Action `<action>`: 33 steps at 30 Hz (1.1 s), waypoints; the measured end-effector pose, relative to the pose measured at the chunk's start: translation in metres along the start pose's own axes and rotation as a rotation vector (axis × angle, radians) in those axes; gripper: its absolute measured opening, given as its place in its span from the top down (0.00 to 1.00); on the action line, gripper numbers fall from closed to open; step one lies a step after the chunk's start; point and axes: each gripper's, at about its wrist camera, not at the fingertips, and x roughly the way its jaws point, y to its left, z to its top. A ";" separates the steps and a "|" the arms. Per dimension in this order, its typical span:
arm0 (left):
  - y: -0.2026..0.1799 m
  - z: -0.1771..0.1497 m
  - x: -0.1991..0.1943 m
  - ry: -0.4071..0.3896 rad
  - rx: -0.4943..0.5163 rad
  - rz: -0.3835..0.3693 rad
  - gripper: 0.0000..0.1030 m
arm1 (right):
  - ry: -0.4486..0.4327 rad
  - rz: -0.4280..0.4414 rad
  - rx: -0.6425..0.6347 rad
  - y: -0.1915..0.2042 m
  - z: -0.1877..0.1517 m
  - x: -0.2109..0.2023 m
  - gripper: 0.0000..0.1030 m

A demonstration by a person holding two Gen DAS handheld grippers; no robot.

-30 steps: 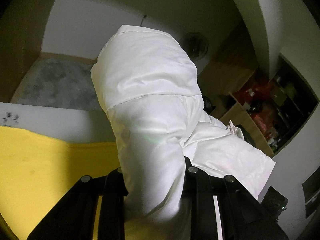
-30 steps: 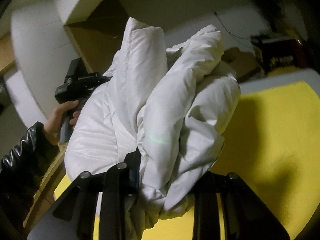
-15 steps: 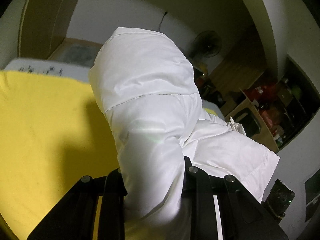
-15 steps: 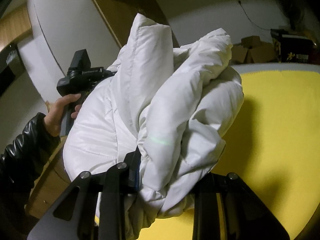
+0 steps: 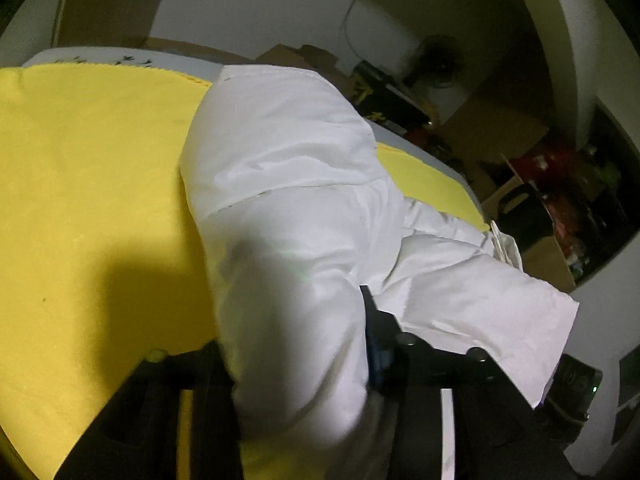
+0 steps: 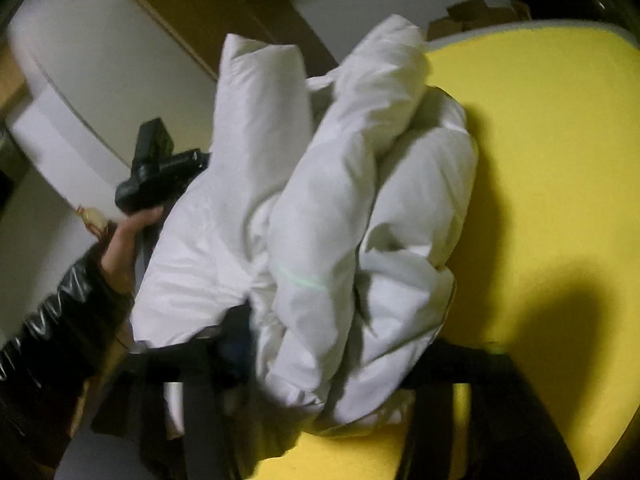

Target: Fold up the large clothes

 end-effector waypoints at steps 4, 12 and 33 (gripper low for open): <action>-0.019 -0.005 -0.019 -0.072 0.064 0.124 0.07 | -0.063 -0.048 0.007 -0.001 0.008 -0.017 0.21; -0.135 -0.069 -0.133 -0.463 0.290 0.440 0.00 | -0.310 -0.329 -0.119 0.033 0.017 -0.091 0.00; -0.224 -0.283 -0.269 -0.606 0.019 0.801 0.00 | -0.416 -0.525 -0.419 0.190 -0.094 -0.167 0.00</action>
